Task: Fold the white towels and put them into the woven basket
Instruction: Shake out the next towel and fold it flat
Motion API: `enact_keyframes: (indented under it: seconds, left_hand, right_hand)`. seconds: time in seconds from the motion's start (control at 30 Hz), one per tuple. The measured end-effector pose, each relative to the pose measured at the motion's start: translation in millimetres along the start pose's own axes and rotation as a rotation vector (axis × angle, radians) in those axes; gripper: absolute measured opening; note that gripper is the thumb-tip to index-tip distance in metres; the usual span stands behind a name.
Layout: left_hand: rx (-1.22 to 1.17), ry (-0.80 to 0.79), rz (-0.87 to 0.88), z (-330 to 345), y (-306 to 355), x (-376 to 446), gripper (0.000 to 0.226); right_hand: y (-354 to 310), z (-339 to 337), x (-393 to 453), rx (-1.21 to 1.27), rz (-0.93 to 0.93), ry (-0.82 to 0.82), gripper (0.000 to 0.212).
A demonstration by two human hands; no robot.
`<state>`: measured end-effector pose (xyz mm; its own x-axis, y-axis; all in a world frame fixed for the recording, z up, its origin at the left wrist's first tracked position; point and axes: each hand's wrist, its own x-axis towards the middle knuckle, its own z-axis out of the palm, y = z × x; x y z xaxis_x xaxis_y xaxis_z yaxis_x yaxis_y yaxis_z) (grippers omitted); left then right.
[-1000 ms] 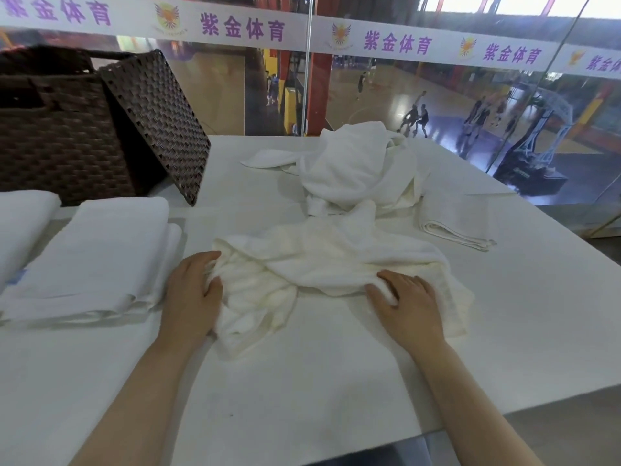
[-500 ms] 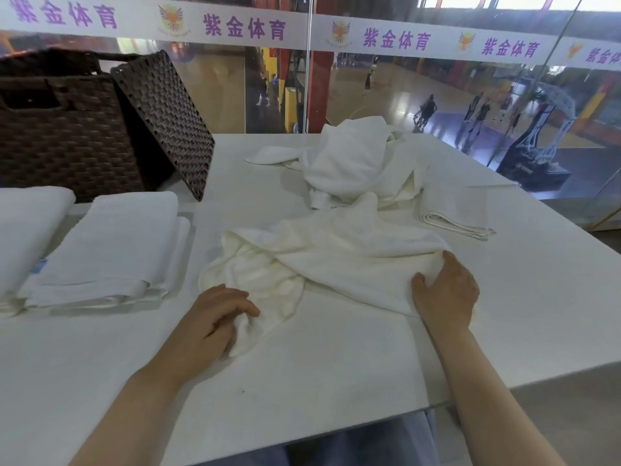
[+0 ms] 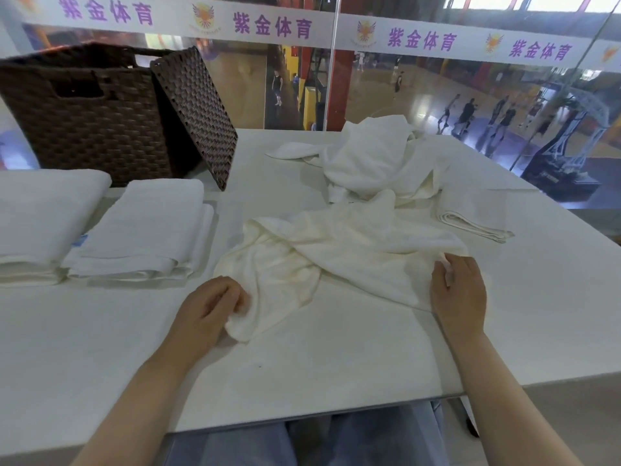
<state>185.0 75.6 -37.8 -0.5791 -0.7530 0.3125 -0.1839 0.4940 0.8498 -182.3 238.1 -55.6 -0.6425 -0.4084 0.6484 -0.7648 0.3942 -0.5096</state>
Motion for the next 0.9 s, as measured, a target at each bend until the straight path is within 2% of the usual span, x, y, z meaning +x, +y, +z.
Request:
enact_keyframes:
  seconds: [0.13, 0.2, 0.3, 0.4, 0.47, 0.57, 0.67, 0.77, 0.9]
  left_hand:
    - [0.195, 0.192, 0.018, 1, -4, -4, 0.023]
    - [0.218, 0.258, 0.005, -3, -7, -10, 0.024]
    - [0.172, 0.208, -0.096, -4, -5, -26, 0.037]
    - [0.244, 0.066, -0.050, 1, -1, -34, 0.050]
    - [0.183, -0.012, -0.045, 4, 4, -35, 0.054]
    - [0.019, -0.072, -0.080, 4, 13, -41, 0.050]
    - [-0.003, 0.006, -0.095, 5, 21, -40, 0.037]
    - [0.045, 0.125, -0.099, 13, 27, -35, 0.021]
    - [0.149, 0.146, 0.015, 25, 26, -31, 0.014]
  right_hand:
    - [-7, 2, -6, -0.019, -0.027, -0.091, 0.012]
    - [-11, 2, -8, -0.011, -0.042, -0.110, 0.012]
    - [-28, 1, -15, 0.156, 0.114, -0.108, 0.035]
    - [-63, 7, -29, 0.343, 0.242, -0.104, 0.041]
    - [-90, 15, -39, 0.482, 0.208, -0.139, 0.038]
    - [-126, 27, -59, 0.628, 0.087, -0.263, 0.011]
    - [-154, 36, -75, 0.677, -0.006, -0.370, 0.016]
    - [-172, 38, -84, 0.708, -0.018, -0.451, 0.014]
    - [-181, 39, -98, 0.686, -0.169, -0.581, 0.014]
